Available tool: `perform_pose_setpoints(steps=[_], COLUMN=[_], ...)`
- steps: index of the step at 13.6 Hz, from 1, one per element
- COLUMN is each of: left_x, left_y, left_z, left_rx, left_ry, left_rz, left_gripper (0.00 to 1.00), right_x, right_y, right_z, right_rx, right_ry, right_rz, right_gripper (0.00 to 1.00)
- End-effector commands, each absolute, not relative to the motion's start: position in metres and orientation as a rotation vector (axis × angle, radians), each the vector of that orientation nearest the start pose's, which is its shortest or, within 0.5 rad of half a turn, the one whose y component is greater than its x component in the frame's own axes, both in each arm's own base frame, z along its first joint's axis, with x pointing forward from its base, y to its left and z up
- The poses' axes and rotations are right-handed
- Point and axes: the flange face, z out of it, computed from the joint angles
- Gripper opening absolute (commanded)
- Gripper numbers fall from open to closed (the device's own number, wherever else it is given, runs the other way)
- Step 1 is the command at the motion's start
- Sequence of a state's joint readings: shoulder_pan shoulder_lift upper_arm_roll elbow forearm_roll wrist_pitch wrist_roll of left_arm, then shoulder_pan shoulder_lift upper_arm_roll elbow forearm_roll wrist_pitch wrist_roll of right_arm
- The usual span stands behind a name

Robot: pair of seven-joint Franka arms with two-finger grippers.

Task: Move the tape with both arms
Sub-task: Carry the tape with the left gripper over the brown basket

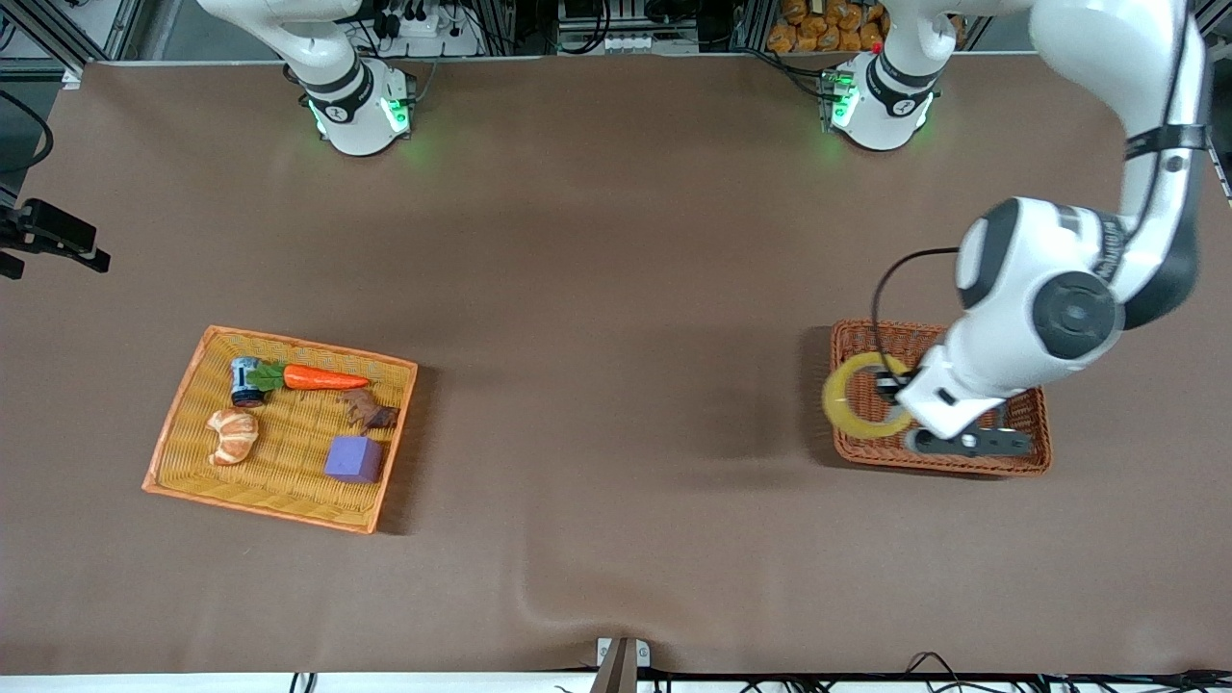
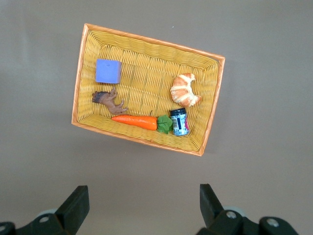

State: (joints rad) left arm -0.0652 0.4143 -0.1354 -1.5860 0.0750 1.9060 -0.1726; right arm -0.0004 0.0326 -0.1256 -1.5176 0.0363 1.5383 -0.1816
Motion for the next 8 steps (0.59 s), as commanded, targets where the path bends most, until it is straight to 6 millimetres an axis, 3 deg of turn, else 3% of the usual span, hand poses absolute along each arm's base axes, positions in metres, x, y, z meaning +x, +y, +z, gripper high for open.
perform_pose_setpoints(steps=[1, 3, 8], left_x=[0.639, 0.633, 0.621], left_y=[-0.079, -0.065, 0.000], left_z=[0.370, 0.338, 0.261], left_rx=[-3.103, -3.110, -3.139], left_ry=[0.070, 0.076, 0.083], left_rz=[0.180, 0.182, 0.161], left_gripper=[0.00, 0.00, 0.00], right_x=[0.559, 0.560, 0.562], right_y=[-0.063, -0.064, -0.062], right_z=[0.633, 0.631, 0.629], right_rx=[-3.089, -3.089, -3.089], right_ry=[-0.093, -0.093, -0.097], right_rz=[-0.008, -0.006, -0.001], right_gripper=[1.00, 1.00, 1.00])
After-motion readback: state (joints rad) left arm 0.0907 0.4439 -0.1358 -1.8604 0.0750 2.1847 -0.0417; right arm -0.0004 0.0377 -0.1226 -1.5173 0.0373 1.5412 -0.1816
